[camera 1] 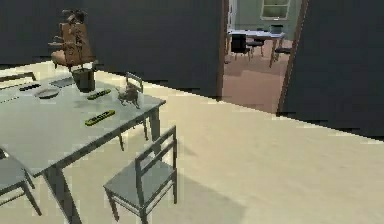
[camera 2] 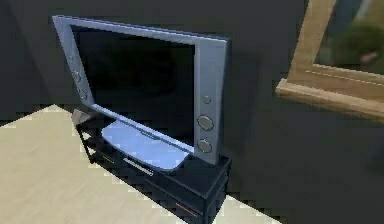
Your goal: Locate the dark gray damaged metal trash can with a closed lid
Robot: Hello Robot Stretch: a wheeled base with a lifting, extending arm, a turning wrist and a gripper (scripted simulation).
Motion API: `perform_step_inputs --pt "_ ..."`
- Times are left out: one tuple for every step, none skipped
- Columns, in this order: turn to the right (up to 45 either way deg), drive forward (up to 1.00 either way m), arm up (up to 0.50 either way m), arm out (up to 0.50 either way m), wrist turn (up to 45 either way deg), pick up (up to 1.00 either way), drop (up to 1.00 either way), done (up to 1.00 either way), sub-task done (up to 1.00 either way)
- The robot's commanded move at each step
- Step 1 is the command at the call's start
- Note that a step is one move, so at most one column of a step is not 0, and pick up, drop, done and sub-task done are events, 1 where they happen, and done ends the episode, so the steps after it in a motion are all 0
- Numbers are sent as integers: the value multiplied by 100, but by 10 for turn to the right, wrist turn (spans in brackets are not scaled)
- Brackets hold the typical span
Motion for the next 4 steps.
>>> perform_step_inputs --pt "180 0 0 0 0 0 0 0 0" --pt "0 100 0 0 0 0 0 0 0" --pt "90 0 0 0 0 0 0 0 0" --pt "0 5 0 0 0 0 0 0 0"
